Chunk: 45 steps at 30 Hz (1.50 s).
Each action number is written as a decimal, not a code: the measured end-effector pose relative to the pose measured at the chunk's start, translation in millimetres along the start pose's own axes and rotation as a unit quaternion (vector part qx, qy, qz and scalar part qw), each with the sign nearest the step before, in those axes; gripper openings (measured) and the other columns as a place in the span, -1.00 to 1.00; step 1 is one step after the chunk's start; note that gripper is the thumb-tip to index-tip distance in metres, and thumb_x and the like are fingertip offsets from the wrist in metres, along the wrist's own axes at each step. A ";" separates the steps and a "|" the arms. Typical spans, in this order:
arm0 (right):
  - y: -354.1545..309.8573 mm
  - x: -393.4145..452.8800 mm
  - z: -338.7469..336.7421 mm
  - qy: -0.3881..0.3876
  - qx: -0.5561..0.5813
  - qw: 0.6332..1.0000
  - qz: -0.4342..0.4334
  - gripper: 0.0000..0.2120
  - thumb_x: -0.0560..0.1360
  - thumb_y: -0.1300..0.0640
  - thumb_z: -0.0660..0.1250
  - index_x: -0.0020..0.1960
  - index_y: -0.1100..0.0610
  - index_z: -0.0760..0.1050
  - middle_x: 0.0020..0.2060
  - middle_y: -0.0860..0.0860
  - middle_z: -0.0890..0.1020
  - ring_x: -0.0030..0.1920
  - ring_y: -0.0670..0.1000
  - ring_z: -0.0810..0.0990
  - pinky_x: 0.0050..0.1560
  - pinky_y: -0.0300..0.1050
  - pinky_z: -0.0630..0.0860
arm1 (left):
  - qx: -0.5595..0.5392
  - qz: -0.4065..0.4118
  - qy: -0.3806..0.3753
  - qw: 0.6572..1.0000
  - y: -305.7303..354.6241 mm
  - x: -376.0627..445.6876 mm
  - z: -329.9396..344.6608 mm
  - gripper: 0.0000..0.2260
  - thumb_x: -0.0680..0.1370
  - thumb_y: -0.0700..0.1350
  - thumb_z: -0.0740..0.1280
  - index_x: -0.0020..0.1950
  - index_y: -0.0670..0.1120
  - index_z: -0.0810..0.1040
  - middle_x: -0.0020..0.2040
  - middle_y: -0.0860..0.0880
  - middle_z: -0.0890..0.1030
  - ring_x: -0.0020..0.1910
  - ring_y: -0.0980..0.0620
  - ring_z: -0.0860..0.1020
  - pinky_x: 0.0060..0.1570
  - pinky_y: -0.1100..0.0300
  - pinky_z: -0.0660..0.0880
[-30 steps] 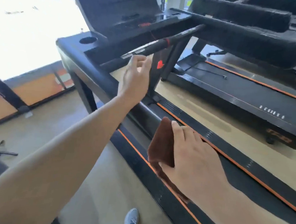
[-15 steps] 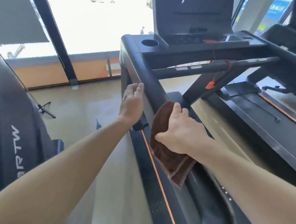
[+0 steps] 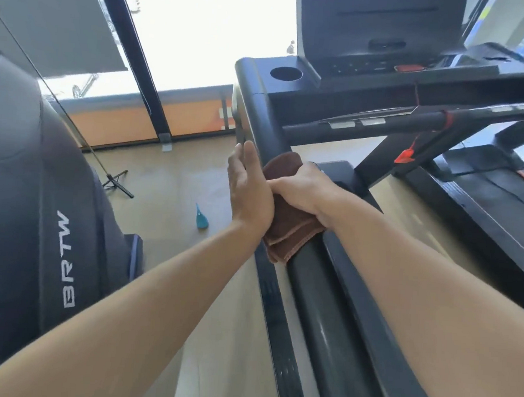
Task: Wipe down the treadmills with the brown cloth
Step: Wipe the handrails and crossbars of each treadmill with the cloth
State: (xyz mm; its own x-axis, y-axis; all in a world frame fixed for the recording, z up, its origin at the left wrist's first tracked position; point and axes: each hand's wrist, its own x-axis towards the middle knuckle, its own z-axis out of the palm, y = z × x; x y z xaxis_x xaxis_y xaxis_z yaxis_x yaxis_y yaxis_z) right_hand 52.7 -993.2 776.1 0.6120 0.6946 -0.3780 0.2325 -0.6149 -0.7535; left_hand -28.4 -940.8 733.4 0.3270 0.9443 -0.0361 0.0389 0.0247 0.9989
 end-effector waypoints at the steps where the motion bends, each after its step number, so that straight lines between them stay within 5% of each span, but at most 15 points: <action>1: -0.1 8.0 0.7 -0.004 0.024 1.000 -0.002 -0.12 0.17 -0.24 0.56 0.39 0.11 0.44 0.05 0.02 0.65 -0.03 0.06 0.69 0.05 0.01 0.67 | 0.002 -0.007 0.001 1.000 0.5 1.8 2.5 -0.31 0.55 0.48 -0.06 0.61 0.19 0.18 0.55 0.06 0.36 0.49 0.00 0.37 0.53 -0.09 0.26; 6: 14.8 28.3 3.7 -0.034 0.092 0.994 -0.042 -0.02 0.19 -0.22 0.52 0.51 0.04 0.25 0.20 0.04 0.60 0.15 0.10 0.64 0.20 0.06 0.62 | 0.061 -0.025 0.004 0.998 5.1 -0.9 8.2 -0.15 0.37 0.60 -0.07 0.61 0.28 0.14 0.55 0.02 0.39 0.48 -0.04 0.41 0.51 -0.10 0.28; 12: 36.8 -3.4 1.9 -0.086 0.121 0.987 -0.062 0.21 0.19 -0.44 0.37 0.66 -0.14 -0.16 0.62 -0.07 0.13 0.57 0.02 0.26 0.52 0.19 0.30 | 0.182 -0.121 0.046 0.975 31.4 -46.1 16.9 -0.12 0.46 0.59 -0.14 0.68 0.17 -0.13 0.68 0.10 0.04 0.63 0.07 0.09 0.58 0.10 0.00; 19: 39.8 -35.6 -6.3 -0.095 0.020 0.988 -0.122 0.06 0.53 -0.09 0.45 0.67 0.03 -0.29 0.67 -0.01 -0.18 0.66 0.02 -0.16 0.63 0.12 -0.04 | 0.262 -0.251 0.154 0.919 36.3 -119.7 26.4 -0.39 0.67 0.31 -0.16 0.68 0.12 0.06 0.65 0.07 0.18 0.62 0.03 0.17 0.60 -0.01 0.07; 23: 35.2 -21.7 -6.4 -0.092 -0.136 0.946 -0.281 -0.20 0.62 -0.02 0.25 0.68 0.11 -0.12 0.64 -0.01 -0.27 0.61 0.08 -0.41 0.62 0.14 -0.24 | 0.263 -0.330 0.153 0.894 21.1 -116.3 25.8 -0.22 0.50 0.51 -0.26 0.63 0.21 0.16 0.59 0.04 0.34 0.53 -0.06 0.36 0.50 -0.14 0.28; 26: 23.1 -0.1 -8.8 -0.103 -0.248 0.893 -0.361 -0.29 0.56 0.00 0.15 0.67 0.11 0.06 0.67 -0.03 -0.13 0.61 0.05 -0.42 0.59 0.08 -0.40 | 0.258 -0.364 0.147 0.883 17.0 -98.4 25.9 -0.18 0.46 0.53 -0.28 0.64 0.23 0.10 0.63 0.08 0.26 0.55 -0.04 0.32 0.50 -0.16 0.28; 33: -42.5 111.7 -25.8 -0.149 -0.321 0.825 -0.441 -0.41 0.59 -0.02 0.14 0.60 0.07 0.30 0.64 -0.06 0.19 0.66 -0.02 -0.18 0.60 -0.01 -0.34 | 0.301 -0.336 0.149 0.880 48.3 15.5 51.0 -0.46 0.70 0.21 -0.19 0.67 0.12 0.05 0.64 0.00 0.24 0.57 -0.10 0.27 0.50 -0.13 0.17; 45: -119.9 273.1 -65.8 -0.080 -0.431 0.821 -0.366 -0.39 0.68 -0.17 -0.03 0.69 -0.07 -0.03 0.67 -0.09 -0.09 0.64 -0.04 -0.31 0.55 0.04 -0.48 | 0.424 -0.238 0.095 0.869 60.1 201.1 95.0 -0.47 0.72 0.14 -0.14 0.69 0.04 -0.11 0.69 -0.07 0.03 0.65 -0.08 0.06 0.55 -0.20 0.05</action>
State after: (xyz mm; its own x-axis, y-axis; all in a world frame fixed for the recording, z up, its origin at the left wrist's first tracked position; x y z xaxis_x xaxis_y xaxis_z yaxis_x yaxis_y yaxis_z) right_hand 241.7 -754.4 798.5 -0.0208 0.9937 -0.1105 0.9844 0.0010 -0.1758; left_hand 129.4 -780.5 783.4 -0.0757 0.9323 -0.3536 0.8346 0.2533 0.4892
